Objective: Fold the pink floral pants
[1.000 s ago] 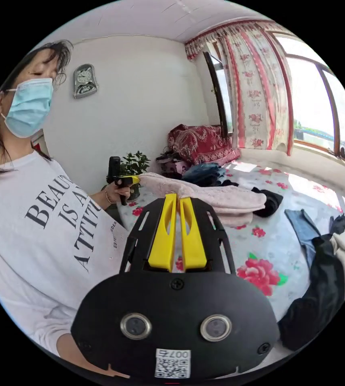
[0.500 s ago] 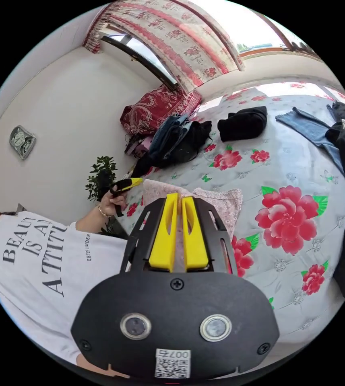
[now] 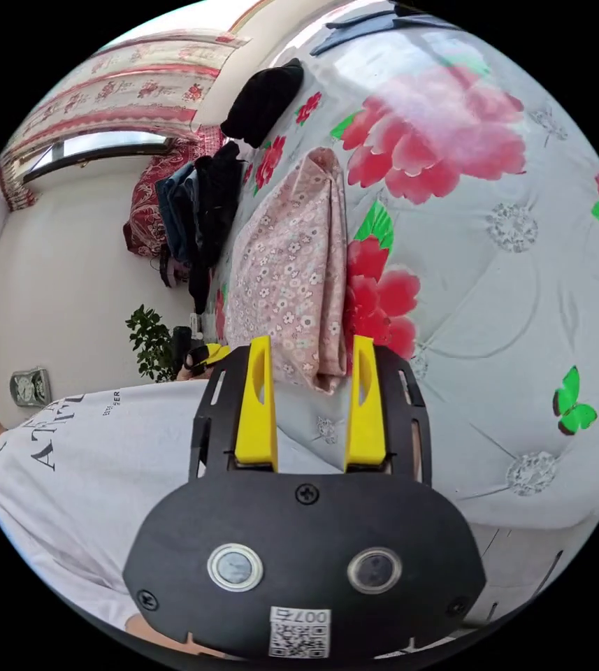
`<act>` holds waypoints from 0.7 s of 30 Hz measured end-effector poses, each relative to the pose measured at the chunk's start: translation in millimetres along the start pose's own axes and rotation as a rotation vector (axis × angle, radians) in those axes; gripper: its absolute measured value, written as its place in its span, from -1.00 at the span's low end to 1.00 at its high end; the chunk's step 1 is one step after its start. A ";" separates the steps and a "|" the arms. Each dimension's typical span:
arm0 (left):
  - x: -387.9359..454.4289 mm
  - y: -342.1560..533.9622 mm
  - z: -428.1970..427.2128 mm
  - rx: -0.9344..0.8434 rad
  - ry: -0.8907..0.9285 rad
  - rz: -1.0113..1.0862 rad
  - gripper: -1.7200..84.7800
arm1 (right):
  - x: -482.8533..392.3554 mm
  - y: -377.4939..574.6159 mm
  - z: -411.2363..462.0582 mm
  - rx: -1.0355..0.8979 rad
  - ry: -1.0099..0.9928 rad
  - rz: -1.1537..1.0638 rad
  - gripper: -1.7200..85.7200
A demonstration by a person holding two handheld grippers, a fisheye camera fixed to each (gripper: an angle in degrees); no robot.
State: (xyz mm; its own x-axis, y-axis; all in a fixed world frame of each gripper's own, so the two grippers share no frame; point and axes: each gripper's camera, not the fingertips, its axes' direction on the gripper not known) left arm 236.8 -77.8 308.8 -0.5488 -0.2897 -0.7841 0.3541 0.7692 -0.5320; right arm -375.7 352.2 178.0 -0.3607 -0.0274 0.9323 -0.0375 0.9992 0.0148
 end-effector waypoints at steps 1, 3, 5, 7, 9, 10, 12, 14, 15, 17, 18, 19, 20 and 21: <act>-3.2 2.8 8.0 -0.008 0.031 0.000 -0.61 | 0.0 1.4 5.3 -0.016 -0.030 0.007 -0.77; -4.2 -0.6 17.1 0.005 0.078 0.007 -0.64 | -7.7 -4.3 10.5 -0.019 -0.051 0.015 -0.80; -11.2 -14.0 34.1 -0.033 0.122 -0.011 -0.77 | -18.4 -24.2 24.3 -0.108 -0.061 0.041 -0.86; -14.1 -25.4 36.3 -0.058 0.129 -0.042 -0.83 | -30.0 -38.8 25.9 -0.162 -0.052 0.042 -0.89; -1.8 -36.9 23.3 -0.031 0.111 -0.012 -0.84 | -51.1 -52.3 11.4 -0.171 -0.047 -0.015 -0.91; 11.8 -48.3 10.4 -0.015 0.126 0.032 -0.85 | -66.5 -62.7 -7.0 -0.141 -0.075 -0.053 -0.93; 36.4 -73.5 -16.0 0.044 0.198 0.110 -0.86 | -86.1 -87.0 -41.1 -0.070 -0.186 -0.083 -0.94; 71.4 -128.5 -51.6 0.111 0.314 0.195 -0.86 | -121.0 -140.3 -84.1 0.014 -0.297 -0.152 -0.95; 82.2 -145.0 -60.1 0.124 0.323 0.224 -0.86 | -134.0 -156.4 -92.6 0.023 -0.299 -0.185 -0.95; 133.7 -214.9 -93.7 0.156 0.270 0.364 -0.87 | -199.8 -223.1 -123.3 0.068 -0.251 -0.351 -0.95; 147.7 -231.2 -102.9 0.169 0.255 0.397 -0.87 | -217.8 -238.8 -130.9 0.084 -0.241 -0.394 -0.95; 176.5 -260.3 -122.5 0.204 0.238 0.471 -0.87 | -253.5 -266.7 -146.5 0.127 -0.234 -0.476 -0.95; 203.7 -284.6 -143.0 0.250 0.230 0.547 -0.87 | -286.4 -289.1 -161.7 0.188 -0.243 -0.549 -0.95; 215.5 -295.2 -152.8 0.274 0.226 0.577 -0.87 | -302.0 -299.1 -168.3 0.219 -0.248 -0.586 -0.95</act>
State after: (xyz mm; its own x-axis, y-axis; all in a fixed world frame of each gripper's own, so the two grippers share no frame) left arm -101.7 -280.2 345.6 -0.3480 0.2731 -0.8968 0.8008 0.5839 -0.1329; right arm -98.7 66.6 -47.1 -0.4255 -0.5957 0.6813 -0.4708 0.7886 0.3956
